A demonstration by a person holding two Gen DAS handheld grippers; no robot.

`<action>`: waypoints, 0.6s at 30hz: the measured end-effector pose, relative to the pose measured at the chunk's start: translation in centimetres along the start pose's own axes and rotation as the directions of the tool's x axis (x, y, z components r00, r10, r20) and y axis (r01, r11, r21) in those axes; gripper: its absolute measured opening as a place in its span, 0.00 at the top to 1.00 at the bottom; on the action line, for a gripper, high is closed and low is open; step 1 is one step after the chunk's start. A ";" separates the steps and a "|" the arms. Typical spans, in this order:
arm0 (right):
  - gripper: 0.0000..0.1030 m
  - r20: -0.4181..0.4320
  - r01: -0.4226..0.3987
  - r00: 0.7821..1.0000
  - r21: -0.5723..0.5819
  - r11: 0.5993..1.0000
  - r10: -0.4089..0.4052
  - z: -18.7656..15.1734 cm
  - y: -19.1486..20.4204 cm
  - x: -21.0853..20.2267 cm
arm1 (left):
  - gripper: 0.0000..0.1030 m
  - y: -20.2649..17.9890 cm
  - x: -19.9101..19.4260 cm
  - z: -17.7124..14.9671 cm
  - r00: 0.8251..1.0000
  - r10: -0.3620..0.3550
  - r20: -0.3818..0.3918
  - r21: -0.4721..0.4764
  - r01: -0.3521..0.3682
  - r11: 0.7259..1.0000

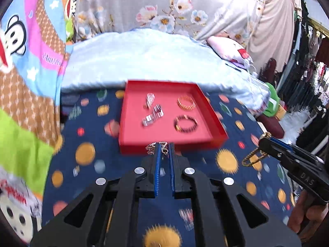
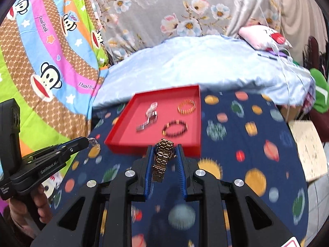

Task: Organize jewelry
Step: 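Carry gold watch and silver chain into the red tray and open both grippers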

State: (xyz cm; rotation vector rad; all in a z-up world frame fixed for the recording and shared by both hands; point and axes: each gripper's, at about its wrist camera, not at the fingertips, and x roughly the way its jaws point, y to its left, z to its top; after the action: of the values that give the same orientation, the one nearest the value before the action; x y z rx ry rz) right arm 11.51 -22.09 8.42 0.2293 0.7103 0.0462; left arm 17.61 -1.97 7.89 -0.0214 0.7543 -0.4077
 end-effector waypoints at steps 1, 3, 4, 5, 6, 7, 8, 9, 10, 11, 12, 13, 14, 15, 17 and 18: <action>0.80 0.005 0.002 1.000 -0.008 1.000 -0.002 0.8 0.0 0.7 | 0.94 0.1 0.5 0.5 1.000 0.005 0.005 0.006 -0.005 1.000; 0.80 0.007 0.000 1.000 -0.025 1.000 0.000 2.7 0.1 2.9 | 0.94 0.4 2.3 2.3 1.000 0.021 0.018 0.014 -0.021 1.000; 0.80 0.003 -0.004 1.000 -0.030 1.000 0.004 3.3 0.1 3.7 | 0.94 0.6 3.2 3.1 0.999 0.026 0.020 0.015 -0.027 1.000; 0.80 -0.001 -0.008 1.000 -0.035 0.999 0.008 4.3 0.2 5.2 | 0.94 0.7 4.0 3.6 0.999 0.028 0.018 0.017 -0.029 0.999; 0.80 -0.003 -0.009 1.000 -0.040 0.999 0.009 5.0 0.2 6.2 | 0.94 0.8 5.0 4.3 0.999 0.034 0.019 0.019 -0.034 0.999; 0.80 -0.009 -0.006 1.000 -0.046 0.999 0.006 5.8 0.3 7.5 | 0.94 1.0 6.2 5.2 0.999 0.046 0.021 0.020 -0.046 0.999; 0.80 -0.014 -0.003 1.000 -0.048 0.999 0.002 6.5 0.3 8.9 | 0.94 1.2 7.2 5.9 0.998 0.053 0.019 0.026 -0.053 0.998; 0.80 -0.020 -0.006 1.000 -0.045 0.999 0.005 7.1 0.3 10.0 | 0.94 1.3 7.8 6.2 0.998 0.057 0.018 0.026 -0.058 0.998; 0.80 -0.026 -0.015 1.000 -0.042 0.999 0.013 7.6 0.3 11.0 | 0.94 1.7 9.0 6.9 0.998 0.064 0.012 0.024 -0.064 0.998; 0.80 -0.034 -0.025 0.999 -0.038 0.999 0.024 8.2 0.2 12.1 | 0.94 1.9 9.7 7.3 0.998 0.058 0.006 0.023 -0.058 0.998; 0.80 -0.039 -0.029 0.999 -0.031 0.999 0.027 8.8 0.1 13.4 | 0.94 2.2 10.7 7.8 0.998 0.055 -0.005 0.018 -0.055 0.998; 0.80 -0.043 -0.028 0.999 -0.029 0.999 0.027 9.3 0.1 14.5 | 0.94 2.5 11.4 8.1 0.998 0.058 -0.013 0.012 -0.058 0.998; 0.80 -0.050 -0.030 0.998 -0.031 0.999 0.028 10.1 0.2 15.9 | 0.94 2.7 12.5 8.6 0.998 0.060 -0.022 0.015 -0.059 0.998; 0.80 -0.051 -0.032 0.998 -0.027 0.999 0.030 10.5 0.3 16.7 | 0.94 2.9 13.3 8.9 0.997 0.066 -0.028 0.014 -0.065 0.998; 0.80 -0.061 -0.039 0.997 -0.023 0.999 0.038 11.6 0.5 19.1 | 0.94 3.4 15.1 9.8 0.997 0.070 -0.044 0.008 -0.070 0.998; 0.80 -0.065 -0.041 0.997 -0.021 0.999 0.040 11.9 0.6 20.0 | 0.94 3.7 15.9 10.0 0.996 0.076 -0.051 0.000 -0.076 0.997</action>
State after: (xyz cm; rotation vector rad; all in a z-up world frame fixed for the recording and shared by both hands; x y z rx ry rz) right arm 34.41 -21.42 4.51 0.2216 0.7690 0.1005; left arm 36.02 -5.61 4.10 0.0157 0.8037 -0.3362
